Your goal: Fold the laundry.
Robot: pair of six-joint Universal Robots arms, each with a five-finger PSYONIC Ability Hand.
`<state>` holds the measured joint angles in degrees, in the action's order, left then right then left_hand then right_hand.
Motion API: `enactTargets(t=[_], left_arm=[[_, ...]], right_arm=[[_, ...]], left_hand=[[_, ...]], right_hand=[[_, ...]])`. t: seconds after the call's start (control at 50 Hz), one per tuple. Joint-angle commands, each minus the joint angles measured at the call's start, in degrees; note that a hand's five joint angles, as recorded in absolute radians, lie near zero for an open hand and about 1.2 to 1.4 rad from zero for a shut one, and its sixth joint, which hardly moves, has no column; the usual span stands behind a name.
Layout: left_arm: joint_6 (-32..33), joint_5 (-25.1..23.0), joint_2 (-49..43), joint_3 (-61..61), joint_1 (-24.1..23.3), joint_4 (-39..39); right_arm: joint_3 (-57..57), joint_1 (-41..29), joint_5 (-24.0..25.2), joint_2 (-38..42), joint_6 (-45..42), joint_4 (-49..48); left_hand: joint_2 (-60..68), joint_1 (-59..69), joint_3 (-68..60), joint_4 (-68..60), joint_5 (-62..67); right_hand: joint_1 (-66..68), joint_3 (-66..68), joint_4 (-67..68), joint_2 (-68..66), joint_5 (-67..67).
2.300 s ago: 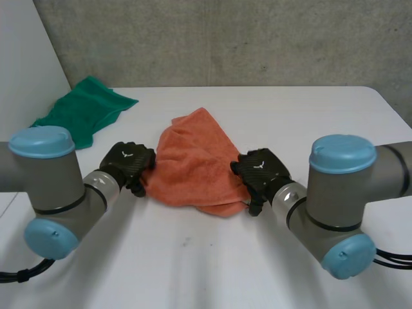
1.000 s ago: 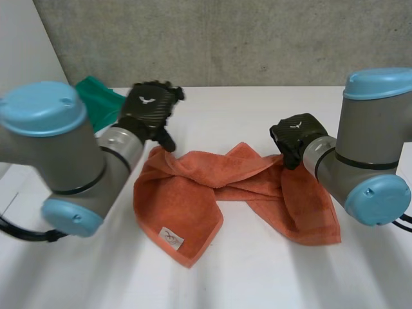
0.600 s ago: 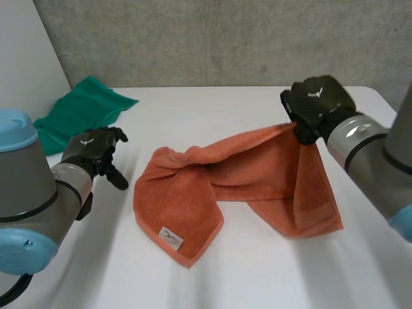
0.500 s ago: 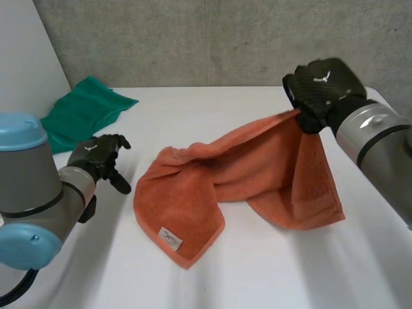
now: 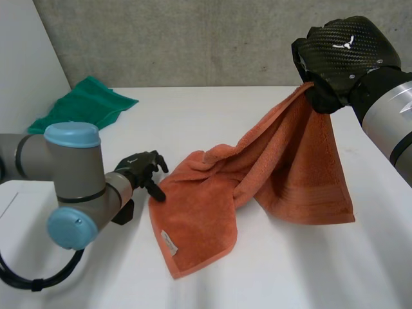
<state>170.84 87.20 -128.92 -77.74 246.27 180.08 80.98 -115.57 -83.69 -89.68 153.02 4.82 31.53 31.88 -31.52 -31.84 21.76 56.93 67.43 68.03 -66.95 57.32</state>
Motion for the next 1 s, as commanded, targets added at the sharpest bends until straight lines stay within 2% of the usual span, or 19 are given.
enactTargets(t=[0.02, 0.08, 0.14, 0.18, 0.2, 0.24, 0.36, 0.46, 0.48, 0.54, 0.62, 0.7, 0.82, 1.0], left_arm=[[0.55, 0.08, -4.59, 6.19, -1.76, 0.18], [1.51, -0.01, -6.08, 7.86, -2.81, 0.44], [3.18, -0.19, -7.22, 9.0, -3.08, 0.8], [4.06, -0.1, -7.66, 9.53, -3.25, 1.32], [5.02, -0.1, -8.1, 10.14, -3.52, 1.93], [5.9, -0.01, -8.37, 11.02, -3.78, 2.64], [8.02, 3.59, -6.88, 18.75, -3.34, 4.92], [8.19, 6.23, -2.23, 25.26, -2.64, 8.87], [8.19, 6.4, -0.39, 27.0, -2.38, 11.58], [8.11, 6.84, 2.08, 28.51, -1.85, 15.46], [8.11, 8.51, 6.3, 29.22, -0.88, 22.41], [8.19, 10.8, 10.17, 27.47, -0.62, 26.28], [8.28, 10.63, 15.27, 15.52, -0.79, 27.6], [10.12, 10.36, 21.24, -10.46, -0.97, 26.81]], right_arm=[[0.94, 0.7, 0.63, 0.3, 0.08, 0.36], [1.03, 0.78, 0.63, 0.47, 0.0, 0.36], [0.94, 0.87, 0.63, 0.74, 0.0, 0.36], [0.85, 0.87, 0.63, 1.09, -0.09, 0.36], [0.85, 0.87, 0.72, 1.35, -0.26, 0.36], [0.42, 0.78, 0.81, 2.92, -0.79, 0.36], [-5.02, 0.78, 0.63, 9.69, -2.03, -0.25], [-20.02, 1.22, -1.38, 20.39, -1.76, -0.25], [-22.59, 1.4, -1.74, 21.73, -1.41, -0.34], [-33.98, 1.66, -4.8, 26.99, -0.01, -0.78], [-46.74, 1.84, -7.89, 31.75, 1.66, -4.02], [-51.61, 1.49, -8.16, 32.47, 2.19, -6.31], [-47.15, 1.31, -7.46, 30.54, 3.78, -5.88], [-21.14, 1.66, 1.77, 22.45, 3.25, -0.09]], left_hand=[[5.77, 5.42, -5.78, -5.46, 5.53], [6.27, 5.92, -6.28, -5.96, 6.04], [15.16, 14.81, -15.17, -14.85, 14.93], [27.06, 26.71, -27.07, -26.75, 26.83], [41.12, 40.77, -41.13, -40.81, 40.88], [48.45, 48.1, -48.46, -48.14, 48.21], [48.47, 48.12, -48.48, -48.16, 48.24], [48.47, 48.12, -48.48, -48.16, 48.24], [48.47, 48.12, -48.48, -48.16, 48.24], [48.47, 48.12, -48.48, -48.16, 48.24], [48.47, 48.12, -48.48, -48.16, 48.24], [48.47, 48.12, -48.48, -48.16, 48.24], [48.47, 48.12, -48.48, -48.16, 48.24], [48.47, 48.12, -48.48, -48.16, 48.24]], right_hand=[[23.07, 12.57, 11.97, -13.05, 12.68], [23.07, 12.57, 11.97, -13.05, 12.68], [23.07, 12.57, 11.97, -13.05, 12.68], [23.07, 12.57, 11.97, -13.05, 12.68], [23.07, 12.57, 11.97, -13.05, 12.68], [23.07, 12.57, 11.97, -13.05, 12.68], [23.07, 12.57, 11.97, -13.05, 12.68], [23.07, 12.57, 11.97, -13.05, 12.68], [23.07, 12.57, 11.97, -13.05, 12.68], [23.07, 12.57, 11.97, -13.05, 12.68], [23.07, 12.57, 11.97, -13.05, 12.68], [23.07, 12.57, 11.97, -13.05, 12.68], [23.07, 12.57, 11.97, -13.05, 12.68], [23.07, 12.57, 11.97, -13.05, 12.68]])
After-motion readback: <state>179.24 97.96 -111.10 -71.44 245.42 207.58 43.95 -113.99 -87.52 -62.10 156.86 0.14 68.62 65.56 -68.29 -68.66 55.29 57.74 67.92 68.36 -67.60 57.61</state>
